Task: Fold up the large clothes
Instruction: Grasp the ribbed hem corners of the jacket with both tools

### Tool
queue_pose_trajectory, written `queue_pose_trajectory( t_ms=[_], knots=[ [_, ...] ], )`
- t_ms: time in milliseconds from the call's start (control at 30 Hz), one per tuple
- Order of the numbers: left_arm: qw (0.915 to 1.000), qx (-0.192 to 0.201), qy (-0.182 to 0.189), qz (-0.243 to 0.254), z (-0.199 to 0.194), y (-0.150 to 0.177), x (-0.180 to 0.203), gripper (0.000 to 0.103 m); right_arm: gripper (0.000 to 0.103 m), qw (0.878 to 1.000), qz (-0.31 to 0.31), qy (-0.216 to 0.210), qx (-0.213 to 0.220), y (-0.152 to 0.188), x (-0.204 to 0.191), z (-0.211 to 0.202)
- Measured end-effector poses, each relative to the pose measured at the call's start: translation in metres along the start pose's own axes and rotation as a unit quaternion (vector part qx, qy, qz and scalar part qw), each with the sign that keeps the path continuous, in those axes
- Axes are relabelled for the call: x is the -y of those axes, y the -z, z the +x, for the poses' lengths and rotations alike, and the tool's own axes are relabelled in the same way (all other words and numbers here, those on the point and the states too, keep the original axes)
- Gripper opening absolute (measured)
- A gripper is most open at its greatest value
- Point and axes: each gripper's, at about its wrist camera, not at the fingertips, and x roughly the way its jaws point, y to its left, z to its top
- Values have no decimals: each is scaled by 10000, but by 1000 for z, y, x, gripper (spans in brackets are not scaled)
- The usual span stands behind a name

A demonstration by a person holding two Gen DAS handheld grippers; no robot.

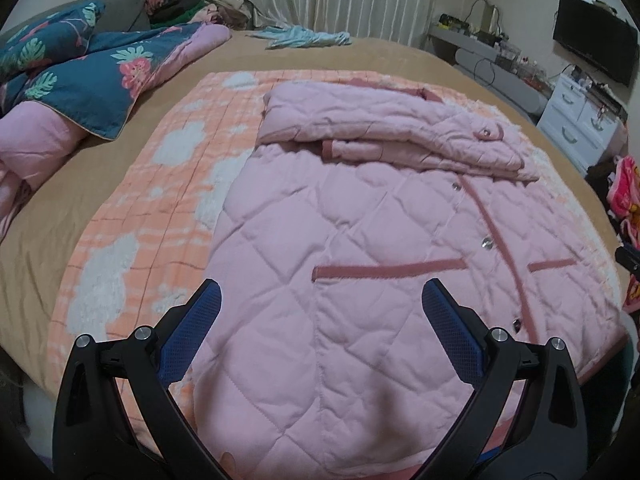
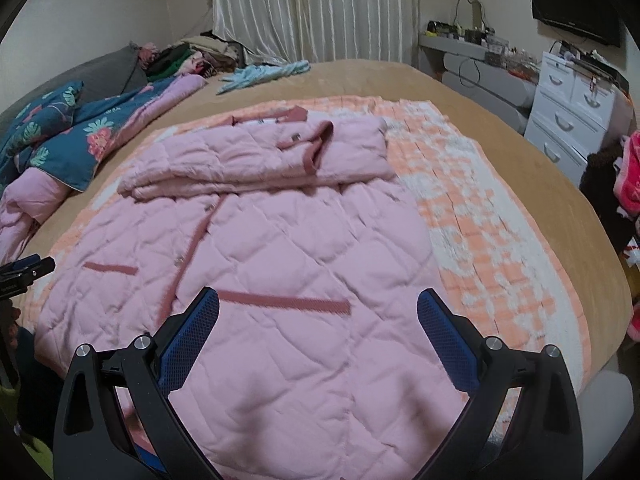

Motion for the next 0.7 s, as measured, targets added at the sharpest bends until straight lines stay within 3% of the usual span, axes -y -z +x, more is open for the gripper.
queue_pose_trajectory(
  t_ms=[333, 700],
  knots=[
    [9987, -436, -182, -180, 18, 28, -27, 94, 99, 9989, 250, 159, -372, 24, 32, 10],
    [9945, -888, -9, -559, 23, 57, -57, 94, 99, 9970, 340, 120, -688, 43, 50, 12]
  ],
)
